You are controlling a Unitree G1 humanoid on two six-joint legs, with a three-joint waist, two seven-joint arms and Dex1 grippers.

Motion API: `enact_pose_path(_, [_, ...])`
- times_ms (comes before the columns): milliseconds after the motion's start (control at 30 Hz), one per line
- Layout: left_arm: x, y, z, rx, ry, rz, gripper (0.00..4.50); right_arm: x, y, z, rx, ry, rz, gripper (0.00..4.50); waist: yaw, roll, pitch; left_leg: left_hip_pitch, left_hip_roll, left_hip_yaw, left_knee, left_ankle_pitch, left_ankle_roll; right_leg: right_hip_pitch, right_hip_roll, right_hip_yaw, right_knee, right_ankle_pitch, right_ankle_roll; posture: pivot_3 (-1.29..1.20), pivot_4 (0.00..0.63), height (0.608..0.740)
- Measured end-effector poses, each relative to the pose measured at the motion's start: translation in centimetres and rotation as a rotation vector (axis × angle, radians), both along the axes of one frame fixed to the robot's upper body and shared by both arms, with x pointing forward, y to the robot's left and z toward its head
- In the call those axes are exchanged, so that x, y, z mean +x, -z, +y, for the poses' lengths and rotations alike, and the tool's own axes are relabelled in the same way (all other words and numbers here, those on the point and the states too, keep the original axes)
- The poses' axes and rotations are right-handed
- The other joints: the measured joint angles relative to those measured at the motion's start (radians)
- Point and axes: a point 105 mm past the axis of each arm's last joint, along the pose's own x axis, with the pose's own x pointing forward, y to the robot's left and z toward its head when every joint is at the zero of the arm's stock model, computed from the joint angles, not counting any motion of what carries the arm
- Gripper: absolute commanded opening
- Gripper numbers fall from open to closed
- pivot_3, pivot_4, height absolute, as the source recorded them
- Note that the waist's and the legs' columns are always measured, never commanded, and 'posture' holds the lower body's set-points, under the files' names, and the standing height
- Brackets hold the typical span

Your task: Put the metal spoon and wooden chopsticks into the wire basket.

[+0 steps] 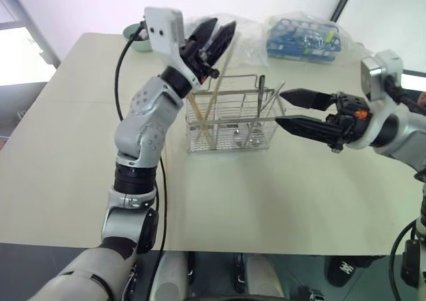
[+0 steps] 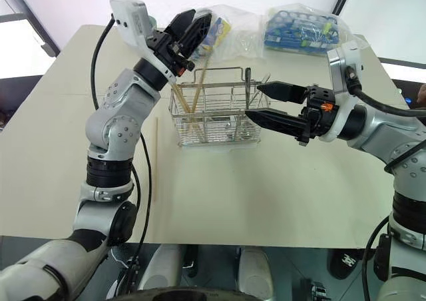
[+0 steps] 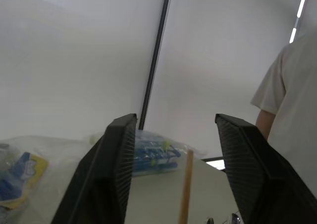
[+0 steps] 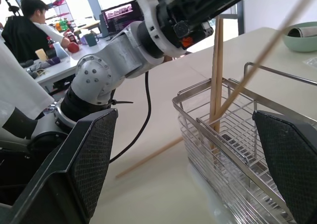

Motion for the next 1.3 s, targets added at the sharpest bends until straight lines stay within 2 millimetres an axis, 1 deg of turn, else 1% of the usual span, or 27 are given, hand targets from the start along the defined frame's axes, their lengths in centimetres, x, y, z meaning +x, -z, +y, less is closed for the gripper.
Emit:
enact_pose_path(33, [-0.2, -0.2, 0.0, -0.005, -0.002, -0.007, 4.47, 0.0, 0.0, 0.0, 0.001, 0.001, 0.001, 4.50, 0.000, 0.000, 0.000, 0.000, 0.000, 0.000, 0.000, 0.000, 0.000, 0.000, 0.000, 0.000, 0.000, 0.000, 0.000, 0.00, 0.150, 0.717])
enact_pose_path(133, [-0.5, -0.5, 0.3, -0.009, -0.010, 0.006, 4.47, 0.1, -0.1, -0.1, 0.006, 0.003, 0.002, 4.50, -0.001, 0.000, 0.000, 0.000, 0.000, 0.000, 0.000, 0.000, 0.000, 0.000, 0.000, 0.000, 0.000, 0.000, 0.000, 0.00, 0.150, 0.717])
enact_pose_path(200, [-0.6, -1.1, 1.1, -0.009, -0.044, 0.027, 4.47, 0.4, -0.2, -0.2, 0.011, 0.008, 0.004, 4.50, -0.003, 0.000, 0.000, 0.000, 0.000, 0.000, 0.000, 0.000, 0.000, 0.000, 0.000, 0.000, 0.000, 0.000, 0.000, 0.00, 0.150, 0.717])
enact_pose_path(333, [-0.7, -4.6, 3.6, -0.035, -0.184, 0.024, 4.47, 0.9, 0.0, -0.4, 0.020, 0.021, 0.020, 4.50, -0.002, 0.000, 0.000, 0.000, 0.000, 0.000, 0.000, 0.000, 0.000, 0.000, 0.000, 0.000, 0.000, 0.000, 0.000, 0.00, 0.150, 0.717])
enact_pose_path(367, [-0.5, -5.2, 4.5, -0.050, -0.241, 0.054, 4.47, 0.9, 0.0, -0.3, 0.021, 0.017, 0.018, 4.50, -0.002, 0.000, 0.000, 0.000, 0.000, 0.000, 0.000, 0.000, 0.000, 0.000, 0.000, 0.000, 0.000, 0.000, 0.000, 0.00, 0.150, 0.717])
enact_pose_path(433, [0.3, -5.7, 6.5, -0.072, -0.378, 0.125, 4.47, 0.9, 0.0, -0.2, 0.028, 0.005, 0.014, 4.50, -0.002, 0.000, 0.000, 0.000, 0.000, 0.000, 0.000, 0.000, 0.000, 0.000, 0.000, 0.000, 0.000, 0.000, 0.000, 0.00, 0.150, 0.717])
enact_pose_path(500, [0.9, -5.2, 8.3, -0.072, -0.511, 0.187, 4.47, 1.0, 0.1, -0.1, 0.036, 0.002, 0.016, 4.50, -0.002, 0.000, 0.000, 0.000, 0.000, 0.000, 0.000, 0.000, 0.000, 0.000, 0.001, 0.000, 0.000, 0.000, 0.000, 0.00, 0.150, 0.717])
enact_pose_path(633, [1.9, -3.0, 10.9, -0.007, -0.744, 0.332, 4.47, 1.2, 0.5, 0.0, 0.039, -0.002, 0.027, 4.50, 0.000, 0.000, 0.000, 0.000, 0.000, 0.000, 0.000, 0.000, 0.000, 0.000, 0.000, 0.000, 0.000, 0.000, 0.000, 0.00, 0.150, 0.717])
enact_pose_path(700, [2.1, -1.2, 12.3, 0.043, -0.849, 0.420, 4.47, 1.3, 0.7, 0.0, 0.032, -0.003, 0.028, 4.50, -0.002, 0.000, 0.000, 0.000, 0.000, 0.000, 0.000, 0.000, 0.000, 0.000, 0.000, 0.000, 0.001, 0.000, 0.000, 0.00, 0.150, 0.717])
enact_pose_path(733, [2.4, 0.9, 13.2, 0.101, -0.908, 0.508, 4.47, 1.4, 0.7, 0.1, 0.031, -0.007, 0.031, 4.50, -0.002, 0.000, 0.000, 0.000, 0.000, 0.000, 0.000, 0.000, 0.000, 0.000, 0.001, 0.000, 0.001, 0.000, 0.000, 0.00, 0.150, 0.717])
enact_pose_path(767, [2.5, 2.2, 13.5, 0.132, -0.924, 0.560, 4.47, 1.5, 0.6, 0.1, 0.031, -0.005, 0.031, 4.50, -0.002, 0.000, 0.000, 0.000, 0.000, 0.000, 0.000, 0.000, 0.000, -0.001, 0.001, 0.000, 0.001, 0.000, 0.000, 0.00, 0.150, 0.717])
enact_pose_path(800, [2.6, 3.6, 13.5, 0.160, -0.925, 0.621, 4.47, 1.6, 0.6, 0.0, 0.033, -0.002, 0.030, 4.50, -0.002, 0.000, 0.000, 0.000, 0.000, 0.000, 0.000, 0.000, 0.000, -0.001, 0.001, 0.000, 0.001, 0.000, 0.000, 0.00, 0.150, 0.717])
enact_pose_path(867, [2.7, 7.4, 12.9, 0.204, -0.881, 0.797, 4.47, 1.7, 0.5, 0.0, 0.031, -0.003, 0.024, 4.50, 0.001, 0.000, 0.000, -0.001, 0.000, -0.001, 0.000, 0.000, -0.001, -0.001, 0.000, 0.000, 0.001, 0.000, 0.000, 0.00, 0.150, 0.717])
enact_pose_path(967, [2.3, 11.4, 11.1, 0.217, -0.798, 0.991, 4.47, 1.8, 0.3, 0.2, 0.043, -0.012, 0.021, 4.50, 0.003, -0.001, 0.001, -0.001, -0.001, -0.001, 0.001, 0.000, -0.001, -0.001, 0.000, 0.000, 0.000, 0.000, 0.000, 0.00, 0.150, 0.717])
enact_pose_path(1033, [1.8, 13.7, 10.0, 0.256, -0.757, 1.089, 4.47, 1.9, 0.3, 0.3, 0.052, -0.013, 0.022, 4.50, 0.000, -0.001, 0.001, -0.001, -0.001, 0.000, 0.000, 0.001, -0.002, -0.001, 0.000, 0.000, 0.001, 0.000, 0.000, 0.00, 0.150, 0.717])
enact_pose_path(1133, [1.3, 16.0, 9.9, 0.299, -0.744, 1.184, 4.47, 1.7, 0.2, 0.4, 0.042, -0.029, 0.017, 4.50, -0.004, -0.001, 0.001, -0.001, 0.000, 0.000, 0.000, 0.001, -0.002, -0.003, 0.000, 0.000, 0.002, 0.000, 0.000, 0.00, 0.150, 0.717])
enact_pose_path(1300, [1.2, 18.0, 10.2, 0.360, -0.740, 1.252, 4.47, 1.0, 0.6, 0.6, 0.006, -0.064, 0.011, 4.50, -0.001, -0.001, 0.000, -0.001, 0.000, 0.000, -0.001, 0.000, -0.001, -0.003, 0.000, 0.000, 0.002, 0.000, 0.000, 0.00, 0.150, 0.717])
